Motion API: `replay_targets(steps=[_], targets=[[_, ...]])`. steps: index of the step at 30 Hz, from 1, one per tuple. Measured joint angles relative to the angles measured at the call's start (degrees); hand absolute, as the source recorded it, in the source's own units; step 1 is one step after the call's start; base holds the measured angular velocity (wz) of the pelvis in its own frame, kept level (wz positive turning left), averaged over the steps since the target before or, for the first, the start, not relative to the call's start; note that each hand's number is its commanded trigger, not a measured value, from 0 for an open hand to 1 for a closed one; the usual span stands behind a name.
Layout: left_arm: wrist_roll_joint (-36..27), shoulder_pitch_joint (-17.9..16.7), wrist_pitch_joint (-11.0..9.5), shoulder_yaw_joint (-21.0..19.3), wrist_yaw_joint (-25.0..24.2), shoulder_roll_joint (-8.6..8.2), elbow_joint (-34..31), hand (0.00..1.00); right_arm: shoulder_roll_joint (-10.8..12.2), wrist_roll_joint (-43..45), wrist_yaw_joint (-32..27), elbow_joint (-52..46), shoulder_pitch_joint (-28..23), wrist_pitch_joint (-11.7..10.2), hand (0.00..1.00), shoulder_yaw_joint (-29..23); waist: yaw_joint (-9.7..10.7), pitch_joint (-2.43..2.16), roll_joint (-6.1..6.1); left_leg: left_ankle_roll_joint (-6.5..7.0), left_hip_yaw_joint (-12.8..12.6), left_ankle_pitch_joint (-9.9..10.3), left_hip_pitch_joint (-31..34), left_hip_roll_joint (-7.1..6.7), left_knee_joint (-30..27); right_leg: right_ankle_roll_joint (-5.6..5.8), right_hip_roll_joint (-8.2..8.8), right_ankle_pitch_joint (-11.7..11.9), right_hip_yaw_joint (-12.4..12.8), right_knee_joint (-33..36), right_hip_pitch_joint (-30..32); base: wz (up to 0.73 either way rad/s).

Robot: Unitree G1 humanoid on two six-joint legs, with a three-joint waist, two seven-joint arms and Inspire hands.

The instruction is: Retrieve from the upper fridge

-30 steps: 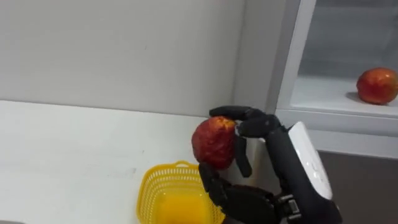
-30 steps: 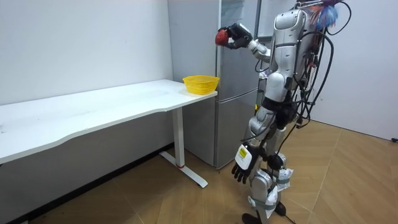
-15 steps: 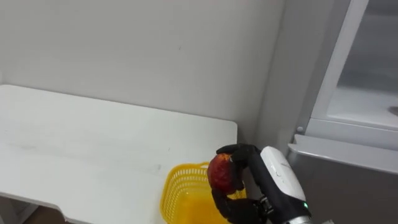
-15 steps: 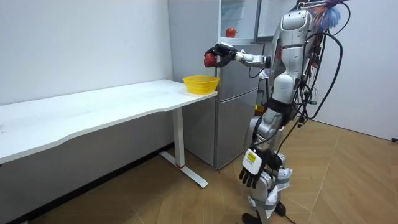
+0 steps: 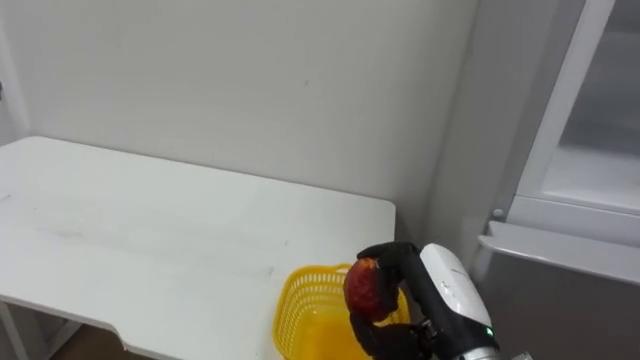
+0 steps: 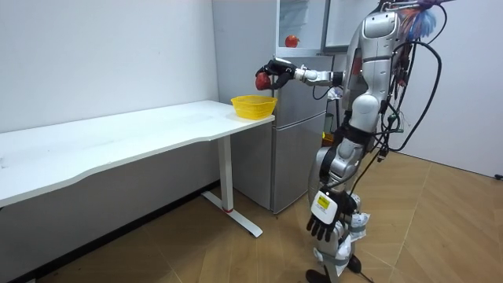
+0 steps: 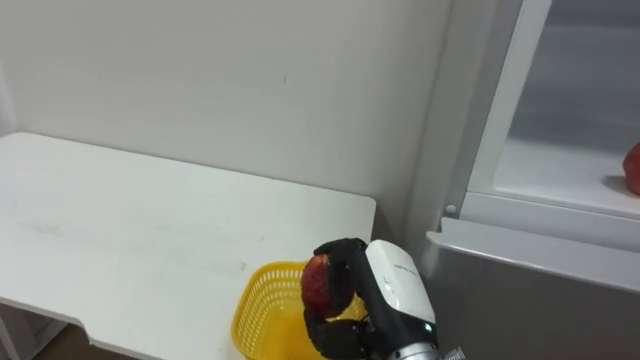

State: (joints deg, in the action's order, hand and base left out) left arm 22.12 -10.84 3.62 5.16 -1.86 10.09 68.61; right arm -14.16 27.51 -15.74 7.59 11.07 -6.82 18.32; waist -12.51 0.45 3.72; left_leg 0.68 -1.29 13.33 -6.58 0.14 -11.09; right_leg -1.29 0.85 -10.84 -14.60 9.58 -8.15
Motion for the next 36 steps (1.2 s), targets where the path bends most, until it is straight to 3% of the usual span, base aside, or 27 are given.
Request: replay_targets(steps=[36], targets=[[0.02, -1.15, 0.26, -3.06, -1.09, -0.07, -2.00, 0.00, 0.32, -1.72, -2.36, -0.01, 0.02, -0.05, 0.00, -1.69, -0.27, -0.18, -0.03, 0.01, 0.76, -0.01, 0.58, -0.04, -0.58, 0.02, 0.15, -0.03, -1.30, 0.06, -0.16, 0.00]])
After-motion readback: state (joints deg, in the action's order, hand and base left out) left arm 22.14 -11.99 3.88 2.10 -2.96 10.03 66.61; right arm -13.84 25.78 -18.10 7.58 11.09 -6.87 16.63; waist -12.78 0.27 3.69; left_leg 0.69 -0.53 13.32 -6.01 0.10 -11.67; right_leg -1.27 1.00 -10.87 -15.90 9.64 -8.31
